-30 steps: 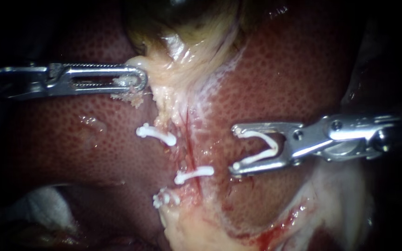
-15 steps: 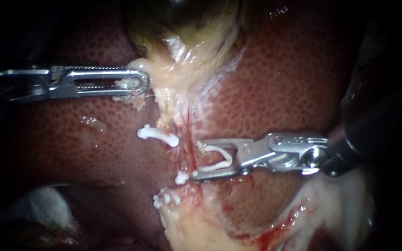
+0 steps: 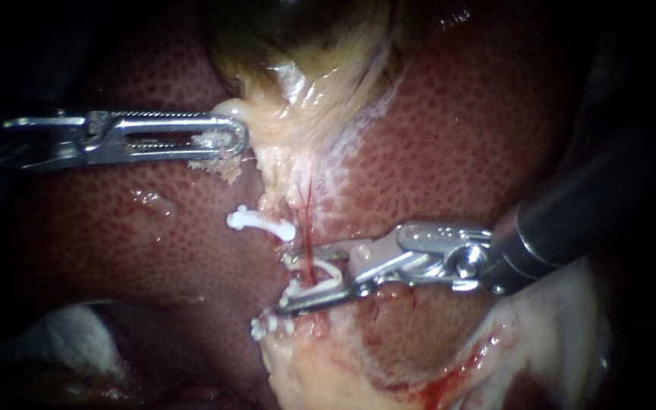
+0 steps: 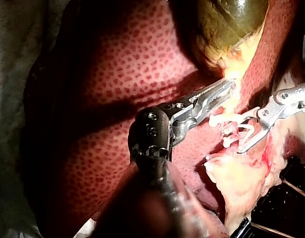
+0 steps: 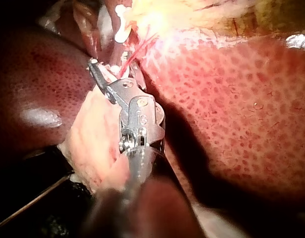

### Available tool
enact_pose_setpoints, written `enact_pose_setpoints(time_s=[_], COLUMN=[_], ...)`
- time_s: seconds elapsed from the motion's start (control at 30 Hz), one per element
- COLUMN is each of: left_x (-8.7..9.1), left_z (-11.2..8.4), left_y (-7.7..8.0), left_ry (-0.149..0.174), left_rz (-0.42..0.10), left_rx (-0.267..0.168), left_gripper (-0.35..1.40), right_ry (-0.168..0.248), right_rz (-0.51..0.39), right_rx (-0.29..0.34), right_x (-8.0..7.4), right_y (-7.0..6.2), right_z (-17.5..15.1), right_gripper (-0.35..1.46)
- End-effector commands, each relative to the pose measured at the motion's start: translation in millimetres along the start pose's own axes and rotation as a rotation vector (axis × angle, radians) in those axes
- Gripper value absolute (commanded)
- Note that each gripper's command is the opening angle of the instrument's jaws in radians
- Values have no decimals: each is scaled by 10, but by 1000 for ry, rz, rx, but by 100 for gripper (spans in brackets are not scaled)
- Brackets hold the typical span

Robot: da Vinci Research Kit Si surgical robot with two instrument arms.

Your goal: Clipping second clip right tube

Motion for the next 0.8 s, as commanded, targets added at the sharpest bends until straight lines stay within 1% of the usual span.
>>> enact_pose_setpoints(time_s=[0.03, 0.07, 0.1, 0.13, 0.17, 0.2, 0.33, 0.43, 0.8], left_x=[0, 0, 0, 0, 0, 0, 0, 0, 0], left_z=[0, 0, 0, 0, 0, 0, 0, 0, 0], left_y=[0, 0, 0, 0, 0, 0, 0, 0, -1], left_ry=[0, 0, 0, 0, 0, 0, 0, 0, 0], left_rz=[0, 0, 0, 0, 0, 0, 1, 1, 1], left_rx=[0, 0, 0, 0, 0, 0, 1, 0, 0], left_gripper=[-35, -35, -35, -35, -35, -35, -35, -35, -35], right_ry=[1, 1, 2, 2, 2, 2, 3, 3, 3], right_rz=[22, 34, 57, 102, 119, 131, 178, 195, 206], right_rx=[-5, -4, -4, 0, 2, 2, 1, 2, 4], right_x=[0, 0, 0, -1, -2, -3, -5, -6, -7], right_y=[0, 1, 1, 2, 2, 2, 3, 3, 2], right_z=[-1, -1, -2, -3, -5, -6, -9, -10, -12], right_gripper=[24, 18, 6, -15, -30, -35, -35, -35, -35])
